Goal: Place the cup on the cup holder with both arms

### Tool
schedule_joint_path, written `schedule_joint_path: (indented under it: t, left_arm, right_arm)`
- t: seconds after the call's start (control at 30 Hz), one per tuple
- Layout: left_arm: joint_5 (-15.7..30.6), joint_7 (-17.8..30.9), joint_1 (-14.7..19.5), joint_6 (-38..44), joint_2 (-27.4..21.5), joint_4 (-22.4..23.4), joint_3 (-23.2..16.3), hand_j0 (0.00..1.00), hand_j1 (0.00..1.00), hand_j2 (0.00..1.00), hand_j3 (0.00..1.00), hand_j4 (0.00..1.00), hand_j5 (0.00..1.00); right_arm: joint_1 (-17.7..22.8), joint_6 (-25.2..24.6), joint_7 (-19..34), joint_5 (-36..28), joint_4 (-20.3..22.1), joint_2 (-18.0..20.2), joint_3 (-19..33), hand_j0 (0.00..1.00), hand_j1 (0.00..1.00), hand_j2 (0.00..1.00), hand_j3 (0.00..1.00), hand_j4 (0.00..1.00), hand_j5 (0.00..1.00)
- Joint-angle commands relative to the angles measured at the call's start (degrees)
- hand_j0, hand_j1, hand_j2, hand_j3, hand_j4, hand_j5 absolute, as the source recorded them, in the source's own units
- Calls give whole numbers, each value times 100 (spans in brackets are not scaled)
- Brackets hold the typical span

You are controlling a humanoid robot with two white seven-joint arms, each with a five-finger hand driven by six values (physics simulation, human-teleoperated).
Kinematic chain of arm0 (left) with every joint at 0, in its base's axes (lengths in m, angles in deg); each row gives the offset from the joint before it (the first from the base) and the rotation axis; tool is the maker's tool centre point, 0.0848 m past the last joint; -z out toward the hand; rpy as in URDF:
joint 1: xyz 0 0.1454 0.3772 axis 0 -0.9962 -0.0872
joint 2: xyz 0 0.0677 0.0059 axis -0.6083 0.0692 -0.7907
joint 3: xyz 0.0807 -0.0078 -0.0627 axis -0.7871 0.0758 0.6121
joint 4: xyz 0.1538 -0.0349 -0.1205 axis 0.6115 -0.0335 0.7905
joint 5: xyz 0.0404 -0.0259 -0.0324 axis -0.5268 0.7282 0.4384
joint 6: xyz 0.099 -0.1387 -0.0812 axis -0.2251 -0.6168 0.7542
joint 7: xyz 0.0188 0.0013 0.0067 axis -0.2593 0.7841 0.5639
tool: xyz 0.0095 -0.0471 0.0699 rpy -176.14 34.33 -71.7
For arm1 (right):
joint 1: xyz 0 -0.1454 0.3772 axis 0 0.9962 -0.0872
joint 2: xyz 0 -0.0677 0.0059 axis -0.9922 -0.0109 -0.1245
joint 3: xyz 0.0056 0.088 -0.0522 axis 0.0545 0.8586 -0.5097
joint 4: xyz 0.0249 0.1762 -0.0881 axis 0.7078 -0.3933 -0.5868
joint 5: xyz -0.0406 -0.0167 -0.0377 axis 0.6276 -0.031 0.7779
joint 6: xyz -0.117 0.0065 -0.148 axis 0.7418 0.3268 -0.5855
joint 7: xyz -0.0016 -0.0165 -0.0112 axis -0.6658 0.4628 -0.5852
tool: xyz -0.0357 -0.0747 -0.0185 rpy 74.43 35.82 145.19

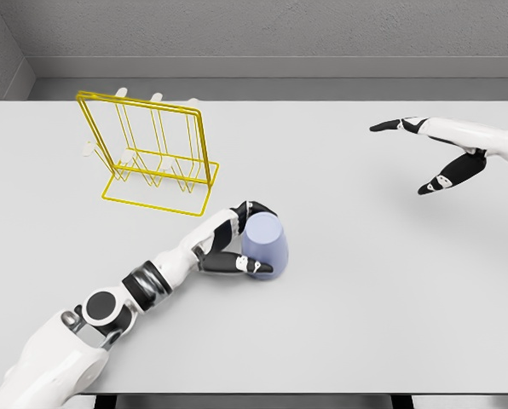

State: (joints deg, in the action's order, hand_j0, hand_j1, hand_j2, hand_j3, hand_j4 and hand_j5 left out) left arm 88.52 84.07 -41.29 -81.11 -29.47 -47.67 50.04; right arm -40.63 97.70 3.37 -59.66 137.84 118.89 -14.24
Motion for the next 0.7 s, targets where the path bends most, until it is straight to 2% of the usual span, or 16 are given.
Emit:
schedule_joint_path:
  t: [0.0, 0.2, 0.43, 0.67]
  left_arm:
    - [63, 7, -9, -3, -26, -184, 11, 32, 32, 32, 32, 32, 32]
    - [282, -10, -141, 6, -483, -1028, 214, 31, 31, 31, 31, 31, 31]
    - [854, -10, -44, -12, -747, -1090, 460, 31, 31, 31, 31, 31, 31]
    - [1091, -1, 404, -12, -878, -1099, 504, 31, 31, 31, 31, 31, 31]
  right_arm:
    - [0, -14, -2, -44, 3, 8, 10, 100, 100, 100, 100, 100, 100]
    - [0, -14, -2, -44, 3, 8, 10, 100, 100, 100, 100, 100, 100]
    - [0, -14, -2, -44, 3, 8, 10, 100, 100, 100, 100, 100, 100]
    - [-9, -14, 6, -44, 3, 8, 10, 100, 100, 100, 100, 100, 100]
